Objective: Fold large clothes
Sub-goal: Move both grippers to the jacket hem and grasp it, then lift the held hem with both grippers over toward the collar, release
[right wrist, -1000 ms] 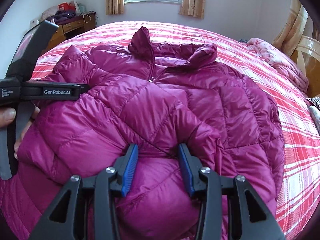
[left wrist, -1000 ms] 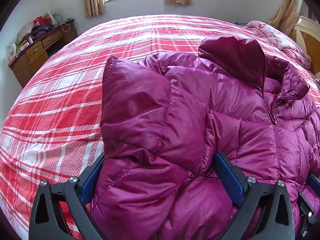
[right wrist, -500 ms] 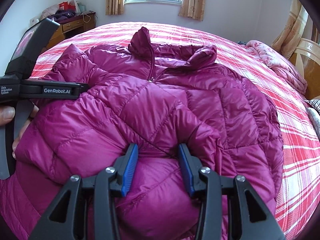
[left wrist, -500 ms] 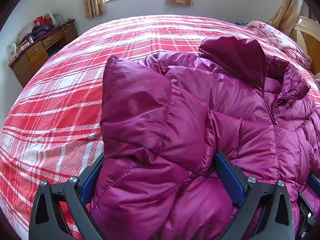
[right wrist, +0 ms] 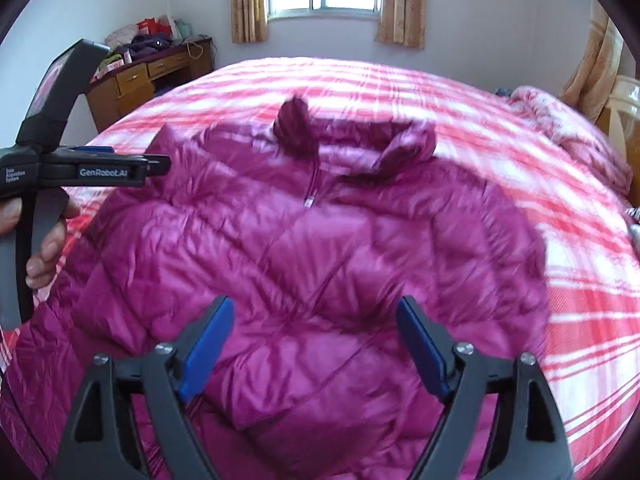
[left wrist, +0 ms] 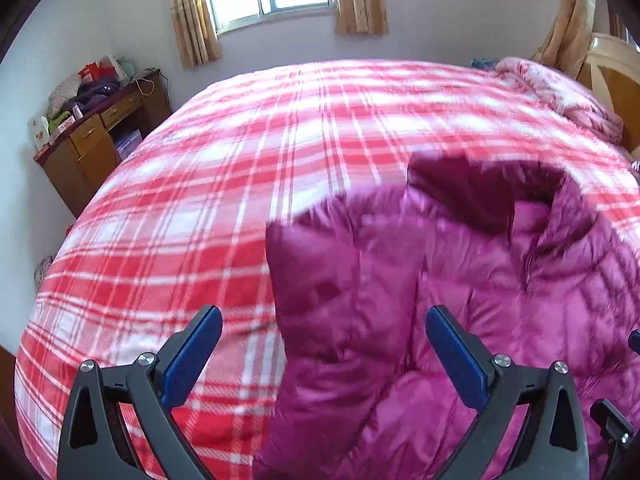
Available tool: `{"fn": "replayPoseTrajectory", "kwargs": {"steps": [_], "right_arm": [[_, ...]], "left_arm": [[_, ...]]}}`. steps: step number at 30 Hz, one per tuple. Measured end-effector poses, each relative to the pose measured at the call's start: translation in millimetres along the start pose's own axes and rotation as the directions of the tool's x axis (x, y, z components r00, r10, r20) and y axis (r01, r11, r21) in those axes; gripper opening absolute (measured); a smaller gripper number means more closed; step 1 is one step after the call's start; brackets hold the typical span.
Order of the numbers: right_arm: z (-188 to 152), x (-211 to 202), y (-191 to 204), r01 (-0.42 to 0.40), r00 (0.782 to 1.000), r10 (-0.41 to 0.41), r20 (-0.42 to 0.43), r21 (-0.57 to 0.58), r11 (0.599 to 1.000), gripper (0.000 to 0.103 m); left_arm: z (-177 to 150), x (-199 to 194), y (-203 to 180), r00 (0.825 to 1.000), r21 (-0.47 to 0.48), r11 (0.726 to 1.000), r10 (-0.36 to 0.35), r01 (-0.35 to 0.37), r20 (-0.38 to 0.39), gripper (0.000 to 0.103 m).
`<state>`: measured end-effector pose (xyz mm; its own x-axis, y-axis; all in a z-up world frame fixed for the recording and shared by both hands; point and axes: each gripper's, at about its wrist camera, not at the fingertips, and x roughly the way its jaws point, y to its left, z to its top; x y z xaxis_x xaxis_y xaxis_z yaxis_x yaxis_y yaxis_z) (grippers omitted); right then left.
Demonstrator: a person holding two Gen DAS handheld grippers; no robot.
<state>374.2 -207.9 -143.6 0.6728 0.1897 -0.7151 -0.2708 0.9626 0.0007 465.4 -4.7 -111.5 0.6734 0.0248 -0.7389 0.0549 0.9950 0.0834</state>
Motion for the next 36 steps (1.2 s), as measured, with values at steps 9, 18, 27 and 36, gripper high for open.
{"fn": "replayPoseTrajectory", "kwargs": {"steps": [9,18,27,36], "right_arm": [[87.3,38.6,-62.1,0.07,0.998,-0.069,-0.012,0.116,0.991,0.085],[130.7,105.2,-102.1,0.113,0.989,-0.099,-0.111,0.133,0.985,0.086],[116.9,111.6,-106.0,0.112,0.982,-0.114,-0.153,-0.023,0.993,0.012],[68.9,103.5,-109.7,0.107,0.985,-0.108,-0.133,-0.013,0.994,0.009]], "left_arm": [[94.9,36.6,-36.6,0.997,-0.014,0.997,-0.077,0.077,-0.019,0.102],[133.1,115.6,-78.3,0.99,0.025,0.997,-0.072,0.075,-0.119,0.102],[99.8,98.0,-84.1,0.985,0.198,0.966,-0.156,0.168,-0.075,0.002],[49.7,100.1,-48.4,0.984,0.135,0.978,-0.147,0.16,-0.103,0.001]]}}
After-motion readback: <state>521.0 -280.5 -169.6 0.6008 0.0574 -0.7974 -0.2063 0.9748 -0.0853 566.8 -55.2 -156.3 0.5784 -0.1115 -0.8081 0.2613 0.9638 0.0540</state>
